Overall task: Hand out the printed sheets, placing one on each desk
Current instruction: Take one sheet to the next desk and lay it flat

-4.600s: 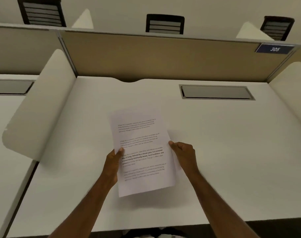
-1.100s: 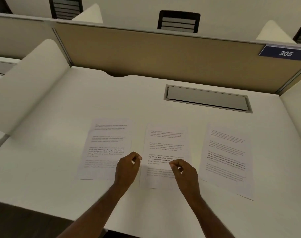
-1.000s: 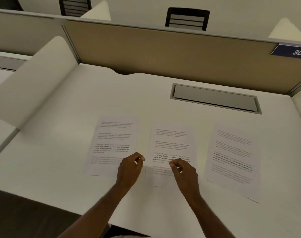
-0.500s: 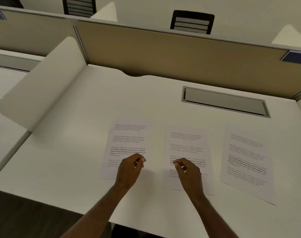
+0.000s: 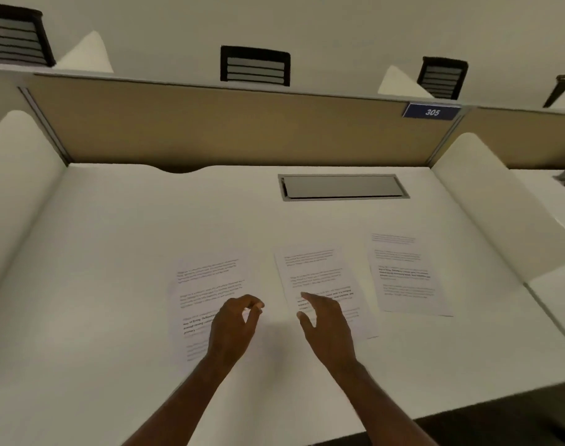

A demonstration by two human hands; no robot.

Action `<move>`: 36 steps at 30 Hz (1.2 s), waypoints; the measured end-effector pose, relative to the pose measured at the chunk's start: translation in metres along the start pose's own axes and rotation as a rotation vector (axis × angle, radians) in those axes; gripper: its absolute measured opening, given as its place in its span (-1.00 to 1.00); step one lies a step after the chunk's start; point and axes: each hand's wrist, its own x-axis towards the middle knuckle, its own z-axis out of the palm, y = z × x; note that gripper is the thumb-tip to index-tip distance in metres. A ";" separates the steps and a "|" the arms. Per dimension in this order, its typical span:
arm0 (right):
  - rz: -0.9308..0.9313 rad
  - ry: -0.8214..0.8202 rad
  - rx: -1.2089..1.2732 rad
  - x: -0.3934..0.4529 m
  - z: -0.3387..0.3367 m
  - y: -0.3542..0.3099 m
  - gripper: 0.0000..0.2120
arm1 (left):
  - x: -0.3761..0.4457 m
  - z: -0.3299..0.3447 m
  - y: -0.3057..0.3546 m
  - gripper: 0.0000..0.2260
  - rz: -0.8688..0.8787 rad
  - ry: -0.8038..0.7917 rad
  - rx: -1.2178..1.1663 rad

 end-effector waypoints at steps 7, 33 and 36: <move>0.134 -0.009 -0.136 -0.001 -0.032 0.042 -0.37 | 0.025 0.051 0.036 -0.56 0.171 -0.195 0.118; 0.402 0.064 -0.138 0.141 -0.174 0.288 -0.41 | 0.142 0.291 0.197 -0.35 0.147 -0.401 0.731; 0.439 0.066 -0.151 0.149 -0.176 0.289 -0.39 | 0.145 0.294 0.196 -0.33 0.114 -0.418 0.809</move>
